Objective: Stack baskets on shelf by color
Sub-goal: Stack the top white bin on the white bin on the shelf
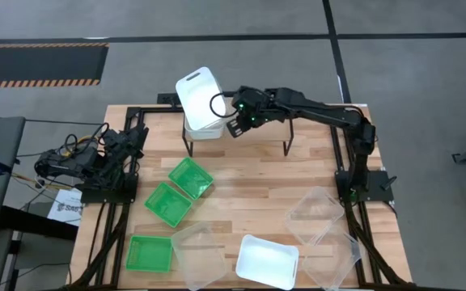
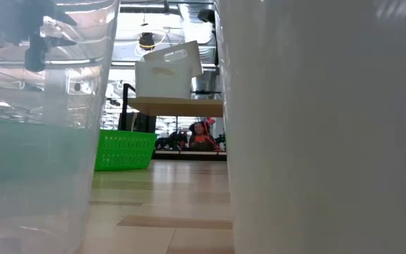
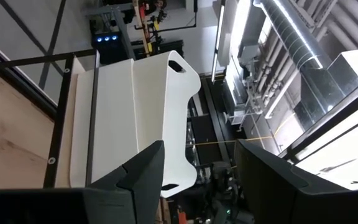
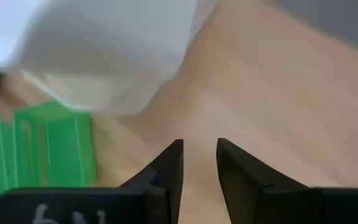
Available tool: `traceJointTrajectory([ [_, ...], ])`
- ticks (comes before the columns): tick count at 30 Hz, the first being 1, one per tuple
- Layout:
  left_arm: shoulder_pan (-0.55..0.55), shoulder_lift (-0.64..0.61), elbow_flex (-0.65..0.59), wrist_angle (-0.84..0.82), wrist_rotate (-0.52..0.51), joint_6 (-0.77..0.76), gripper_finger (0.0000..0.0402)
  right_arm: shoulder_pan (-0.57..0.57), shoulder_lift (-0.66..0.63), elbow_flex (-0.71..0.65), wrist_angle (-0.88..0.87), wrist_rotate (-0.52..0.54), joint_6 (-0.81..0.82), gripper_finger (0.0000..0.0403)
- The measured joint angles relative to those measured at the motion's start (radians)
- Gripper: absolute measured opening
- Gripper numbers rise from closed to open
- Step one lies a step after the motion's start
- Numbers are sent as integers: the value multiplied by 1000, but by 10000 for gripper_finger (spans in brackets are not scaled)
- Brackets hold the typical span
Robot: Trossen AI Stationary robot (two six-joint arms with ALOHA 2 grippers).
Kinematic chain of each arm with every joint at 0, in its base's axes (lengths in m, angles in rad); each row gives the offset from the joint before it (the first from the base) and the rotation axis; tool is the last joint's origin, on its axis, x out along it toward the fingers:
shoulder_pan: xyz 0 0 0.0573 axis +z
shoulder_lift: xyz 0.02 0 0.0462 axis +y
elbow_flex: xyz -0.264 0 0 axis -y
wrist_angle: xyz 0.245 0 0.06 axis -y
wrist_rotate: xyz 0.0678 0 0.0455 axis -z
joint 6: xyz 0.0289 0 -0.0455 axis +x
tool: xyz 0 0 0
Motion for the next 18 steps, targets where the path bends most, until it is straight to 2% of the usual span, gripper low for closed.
traceJointTrajectory([
  [3, 0, 0, 0, 0, -4, 0, 185, 1, -4, 0, 73, 82, 0, 114],
  [6, 0, 0, 0, 0, -4, 0, 185, 0, -4, 0, 159, 103, -4, 112],
  [18, 0, 0, 0, -2, -27, 2, 185, 12, 65, 0, 189, -8, -17, 110],
])
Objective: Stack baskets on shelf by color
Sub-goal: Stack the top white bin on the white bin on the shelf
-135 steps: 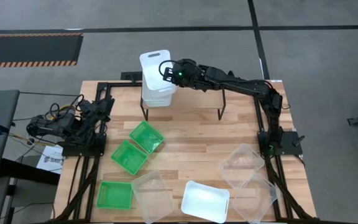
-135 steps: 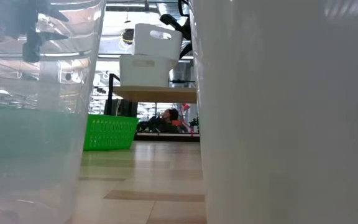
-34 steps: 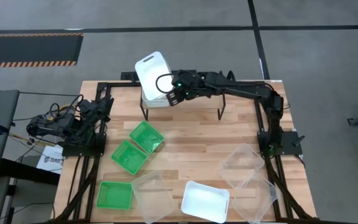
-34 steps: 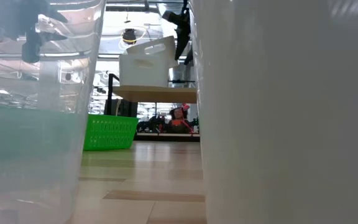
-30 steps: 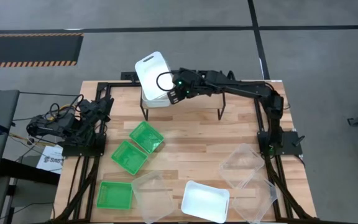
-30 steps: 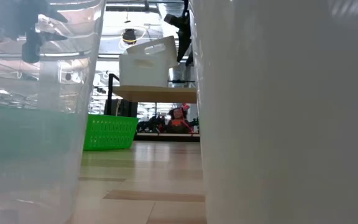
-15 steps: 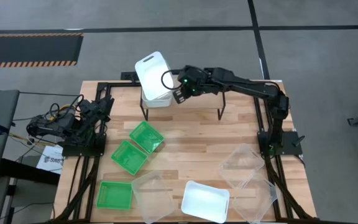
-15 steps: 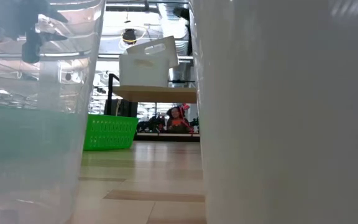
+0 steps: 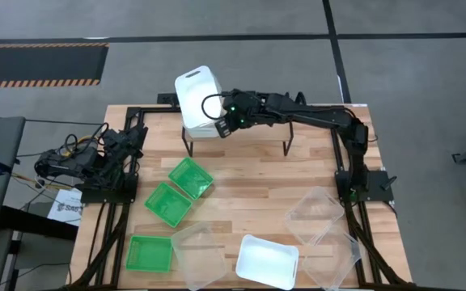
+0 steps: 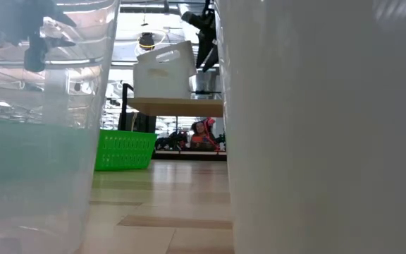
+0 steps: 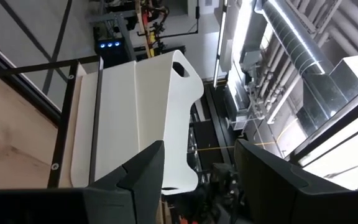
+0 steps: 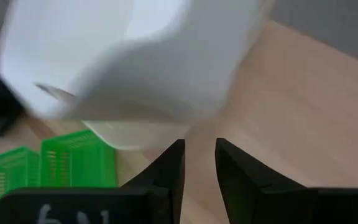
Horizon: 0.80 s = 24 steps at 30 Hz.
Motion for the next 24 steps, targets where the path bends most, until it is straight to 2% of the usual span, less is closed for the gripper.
traceJointTrajectory([
  [6, 0, 0, 0, 0, -1, 0, 185, -1, 7, -1, -25, -19, -18, 110],
  [11, 0, 0, 0, 0, 1, 0, 185, 3, -79, 0, -51, -16, -51, 110],
  [17, 0, 0, 0, -2, 10, 0, 185, 56, -164, 3, 123, -16, -423, 120],
  [20, 0, 0, 0, -2, 9, 1, 185, 77, -160, 2, 195, -38, -562, 150],
  [24, 0, 0, 0, -2, 9, 26, 185, 90, -128, 0, 266, -55, -669, 209],
])
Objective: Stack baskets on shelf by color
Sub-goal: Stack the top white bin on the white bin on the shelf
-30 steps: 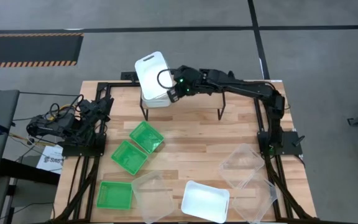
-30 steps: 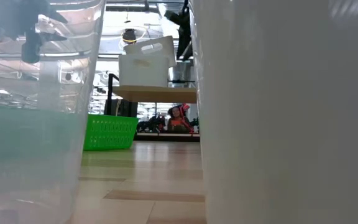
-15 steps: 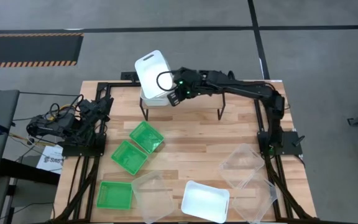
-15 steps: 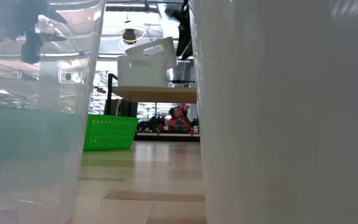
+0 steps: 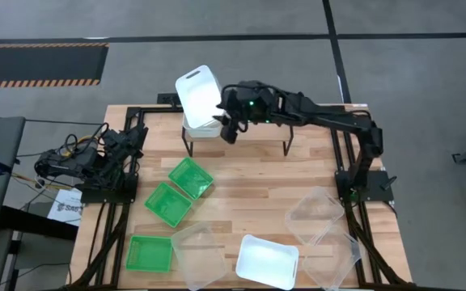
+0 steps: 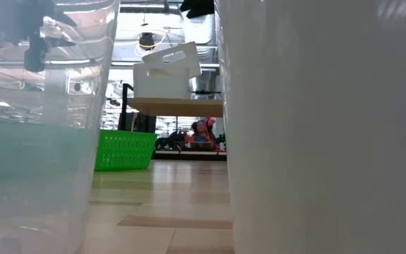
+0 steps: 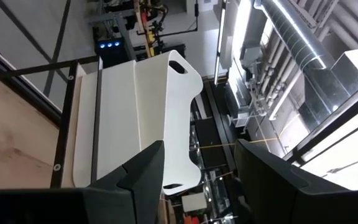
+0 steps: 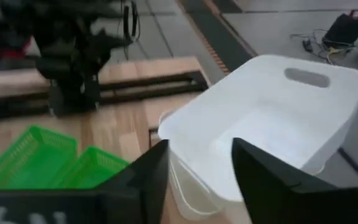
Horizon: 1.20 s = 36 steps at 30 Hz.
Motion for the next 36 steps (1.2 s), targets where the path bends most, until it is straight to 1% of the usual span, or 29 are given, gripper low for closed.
traceJointTrajectory([
  [3, 0, 0, 0, 3, 1, 1, 185, 13, 32, 13, 45, -7, -63, 248],
  [6, 0, 0, 0, 4, 14, 1, 185, 19, 64, 58, 39, -11, -132, 265],
  [11, 0, 0, 0, 3, 26, 1, 185, 12, 113, 173, 38, -9, -291, 260],
  [16, 0, 0, 0, 0, 46, 2, 185, -17, 148, 243, 11, -10, -419, 256],
  [23, 0, 0, 0, -4, 63, 16, 185, -39, 148, 249, -107, -16, -479, 255],
  [27, 0, 0, 0, -6, 63, 17, 185, -39, 148, 248, -156, -61, -491, 255],
  [31, 0, 0, 0, -29, 63, 17, 185, -39, 148, 232, -159, -63, -540, 255],
  [36, 0, 0, 0, -56, 65, 5, 185, -46, 148, 230, -179, -73, -562, 255],
])
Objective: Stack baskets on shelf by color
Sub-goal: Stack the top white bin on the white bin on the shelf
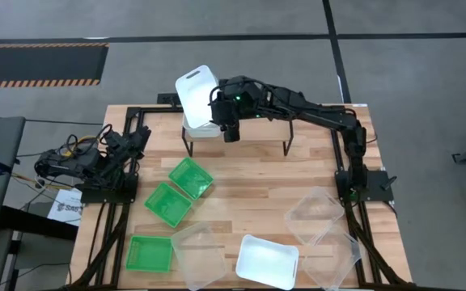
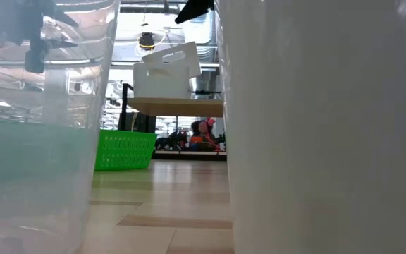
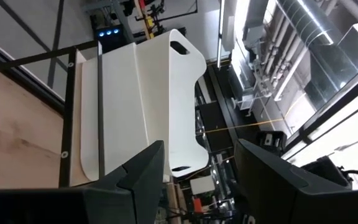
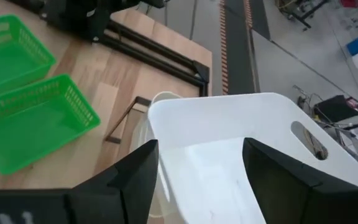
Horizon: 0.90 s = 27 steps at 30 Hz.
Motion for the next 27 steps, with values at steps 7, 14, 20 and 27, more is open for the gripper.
traceJointTrajectory([
  [7, 0, 0, 0, -4, 2, -1, 185, -18, 17, 2, -46, -46, -79, 255],
  [14, 0, 0, 0, -4, 2, -3, 185, -34, 82, -1, -103, -43, -121, 255],
  [20, 0, 0, 0, -3, 2, -4, 185, -23, 79, 0, -95, -42, -144, 255],
  [27, 0, 0, 0, -3, 6, -4, 185, -40, 75, 0, -140, 1, -144, 255],
])
